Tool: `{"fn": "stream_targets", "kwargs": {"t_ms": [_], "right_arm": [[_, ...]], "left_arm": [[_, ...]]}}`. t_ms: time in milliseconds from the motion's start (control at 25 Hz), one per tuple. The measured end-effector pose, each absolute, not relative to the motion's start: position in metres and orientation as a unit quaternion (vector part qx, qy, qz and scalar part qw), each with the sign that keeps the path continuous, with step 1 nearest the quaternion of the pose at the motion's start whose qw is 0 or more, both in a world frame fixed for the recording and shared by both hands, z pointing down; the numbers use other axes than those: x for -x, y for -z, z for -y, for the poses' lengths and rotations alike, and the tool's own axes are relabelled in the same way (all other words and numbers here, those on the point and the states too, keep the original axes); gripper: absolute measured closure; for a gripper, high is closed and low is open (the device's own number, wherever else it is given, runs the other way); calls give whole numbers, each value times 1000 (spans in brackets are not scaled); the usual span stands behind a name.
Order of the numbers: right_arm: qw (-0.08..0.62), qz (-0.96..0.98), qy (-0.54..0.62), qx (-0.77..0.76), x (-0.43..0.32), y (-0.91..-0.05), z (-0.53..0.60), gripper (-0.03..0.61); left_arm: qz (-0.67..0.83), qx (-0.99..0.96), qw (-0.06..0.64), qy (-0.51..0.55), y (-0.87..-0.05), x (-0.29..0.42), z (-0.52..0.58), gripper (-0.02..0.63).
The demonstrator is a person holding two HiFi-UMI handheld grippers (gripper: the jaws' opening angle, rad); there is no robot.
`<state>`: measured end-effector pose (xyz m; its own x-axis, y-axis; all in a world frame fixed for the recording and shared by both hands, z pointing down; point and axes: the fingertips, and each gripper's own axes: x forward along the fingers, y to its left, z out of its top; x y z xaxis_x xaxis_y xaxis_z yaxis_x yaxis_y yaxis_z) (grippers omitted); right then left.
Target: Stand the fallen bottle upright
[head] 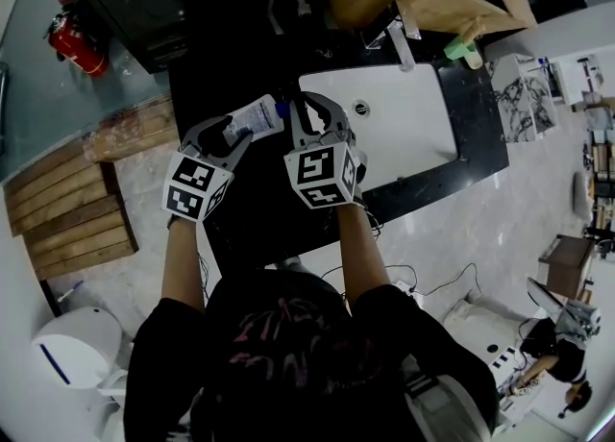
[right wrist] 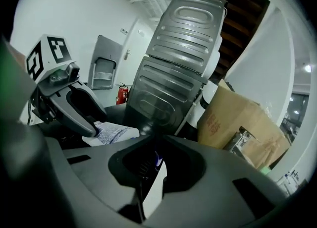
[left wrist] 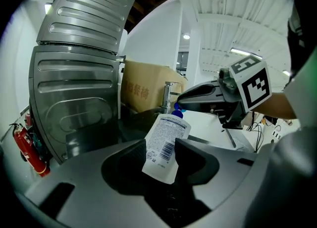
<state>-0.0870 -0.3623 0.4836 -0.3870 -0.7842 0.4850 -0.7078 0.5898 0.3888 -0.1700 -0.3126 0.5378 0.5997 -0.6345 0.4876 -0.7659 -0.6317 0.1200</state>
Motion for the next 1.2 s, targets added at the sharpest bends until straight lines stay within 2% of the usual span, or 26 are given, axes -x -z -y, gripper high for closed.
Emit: {"fn": "stream_targets", "kwargs": {"t_ms": [520,960,1120,1200], "right_arm": [[356,830,208,-376,141,-435,330,513],[342,833,320,-295,197,-420,287,512],[330,839,333,-275,213,-419,270,523],[324,841,341,-265,219,-419,260,556]], "left_arm": [[393,-889,157,-176,-530,183,297,416],[411,-882,175,-151,-535,199,279,414],[418,-877,177,-156,-539,204,273,413],[420,-876,179,-158,-540,206,270,413]]}}
